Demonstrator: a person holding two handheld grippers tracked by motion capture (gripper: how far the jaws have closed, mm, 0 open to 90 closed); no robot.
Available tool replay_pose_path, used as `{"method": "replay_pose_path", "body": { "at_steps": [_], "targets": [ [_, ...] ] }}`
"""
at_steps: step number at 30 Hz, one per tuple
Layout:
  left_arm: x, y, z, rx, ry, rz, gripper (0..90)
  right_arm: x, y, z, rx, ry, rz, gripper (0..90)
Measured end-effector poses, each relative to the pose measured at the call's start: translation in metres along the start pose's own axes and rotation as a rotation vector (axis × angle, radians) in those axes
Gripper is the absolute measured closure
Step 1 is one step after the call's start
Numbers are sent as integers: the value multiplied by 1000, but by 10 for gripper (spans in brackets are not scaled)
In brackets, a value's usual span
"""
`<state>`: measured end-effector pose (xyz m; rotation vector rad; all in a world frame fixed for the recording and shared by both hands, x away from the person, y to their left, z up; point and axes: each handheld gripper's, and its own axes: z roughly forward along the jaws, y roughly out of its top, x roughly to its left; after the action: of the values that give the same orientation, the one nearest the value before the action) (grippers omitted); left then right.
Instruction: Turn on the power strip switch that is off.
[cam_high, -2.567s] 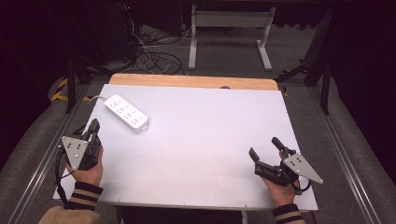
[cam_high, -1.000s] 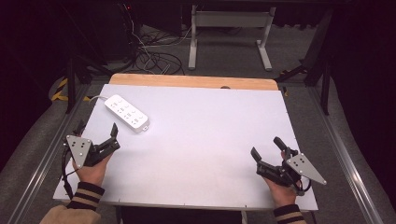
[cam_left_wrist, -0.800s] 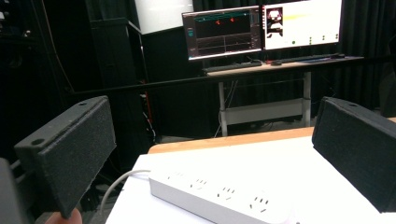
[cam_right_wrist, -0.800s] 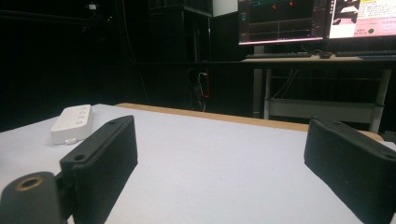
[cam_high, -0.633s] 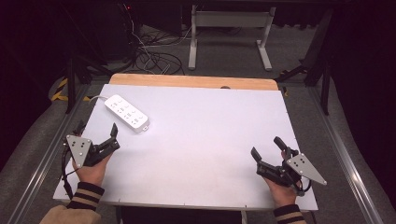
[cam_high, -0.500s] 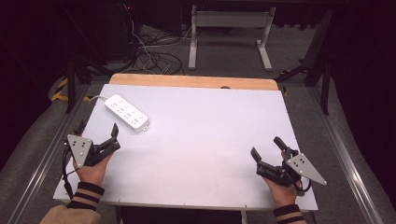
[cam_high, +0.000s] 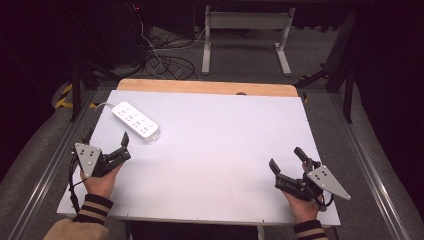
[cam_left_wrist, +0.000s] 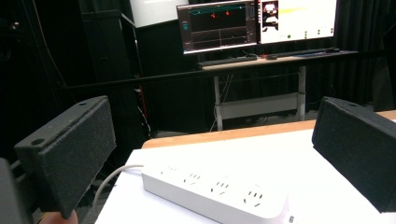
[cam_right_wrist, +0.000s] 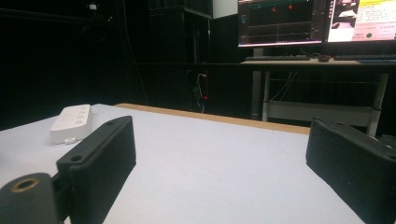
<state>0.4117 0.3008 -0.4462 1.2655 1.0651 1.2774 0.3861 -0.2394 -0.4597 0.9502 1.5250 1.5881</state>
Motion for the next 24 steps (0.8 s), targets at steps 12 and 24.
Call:
{"method": "replay_pose_path", "body": {
  "at_steps": [12, 24],
  "targets": [
    [-5, 2, 3, -2, -4, 4, 0, 0, 1, -10, 0, -26, -17, 90],
    [3, 0, -4, 1, 33, 5, 0, 3, 1, 0, 6, -3, -21, 89]
  ]
}}
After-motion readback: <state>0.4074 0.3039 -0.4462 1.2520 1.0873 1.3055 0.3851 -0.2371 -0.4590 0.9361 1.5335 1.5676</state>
